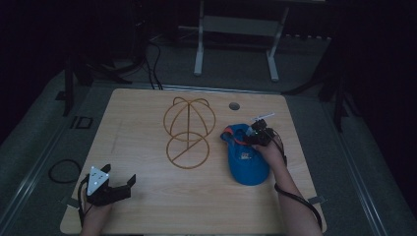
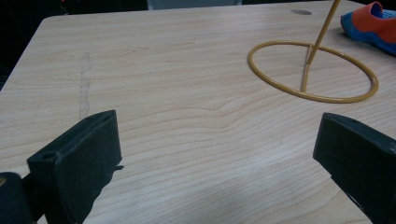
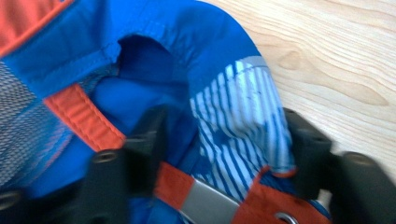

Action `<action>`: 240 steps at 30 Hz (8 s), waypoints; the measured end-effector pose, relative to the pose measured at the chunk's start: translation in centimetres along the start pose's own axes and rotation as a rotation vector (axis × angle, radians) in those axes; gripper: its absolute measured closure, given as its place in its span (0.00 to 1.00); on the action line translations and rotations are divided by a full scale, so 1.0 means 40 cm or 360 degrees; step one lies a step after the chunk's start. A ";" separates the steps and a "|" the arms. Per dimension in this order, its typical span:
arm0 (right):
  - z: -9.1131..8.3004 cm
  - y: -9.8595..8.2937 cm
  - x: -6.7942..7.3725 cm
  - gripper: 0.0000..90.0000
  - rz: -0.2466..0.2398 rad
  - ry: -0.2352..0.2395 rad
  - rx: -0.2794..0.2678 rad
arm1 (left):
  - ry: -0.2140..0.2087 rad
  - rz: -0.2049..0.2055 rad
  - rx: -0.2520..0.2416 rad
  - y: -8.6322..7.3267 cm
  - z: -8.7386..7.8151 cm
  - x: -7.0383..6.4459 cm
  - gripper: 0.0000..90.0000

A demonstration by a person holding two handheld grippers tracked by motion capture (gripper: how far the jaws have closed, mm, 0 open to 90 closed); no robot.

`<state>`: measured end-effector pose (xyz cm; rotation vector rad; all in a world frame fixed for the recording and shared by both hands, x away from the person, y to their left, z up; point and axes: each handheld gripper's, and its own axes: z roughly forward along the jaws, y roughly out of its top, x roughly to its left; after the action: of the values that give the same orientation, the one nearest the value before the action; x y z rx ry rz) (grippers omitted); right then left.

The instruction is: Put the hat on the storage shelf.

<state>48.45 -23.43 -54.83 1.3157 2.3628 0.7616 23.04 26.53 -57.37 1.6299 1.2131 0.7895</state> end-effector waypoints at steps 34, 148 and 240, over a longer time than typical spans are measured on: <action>-0.232 0.010 0.014 0.94 -0.0087 -0.0029 -0.0353 | 0.0011 -0.0009 0.0029 0.013 0.004 -0.010 0.01; -0.709 -0.089 0.262 0.82 -0.0381 0.0261 -0.1065 | -0.0616 0.1052 -0.0137 0.692 0.135 -0.679 1.00; -0.809 -0.009 0.332 1.00 -0.0555 0.0417 -0.1290 | -0.1337 0.0728 -0.0557 0.610 -0.027 -0.238 0.70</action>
<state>24.47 -21.66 -29.43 0.4740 1.9875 1.6030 27.88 15.72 -33.97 1.6823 0.1044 0.4509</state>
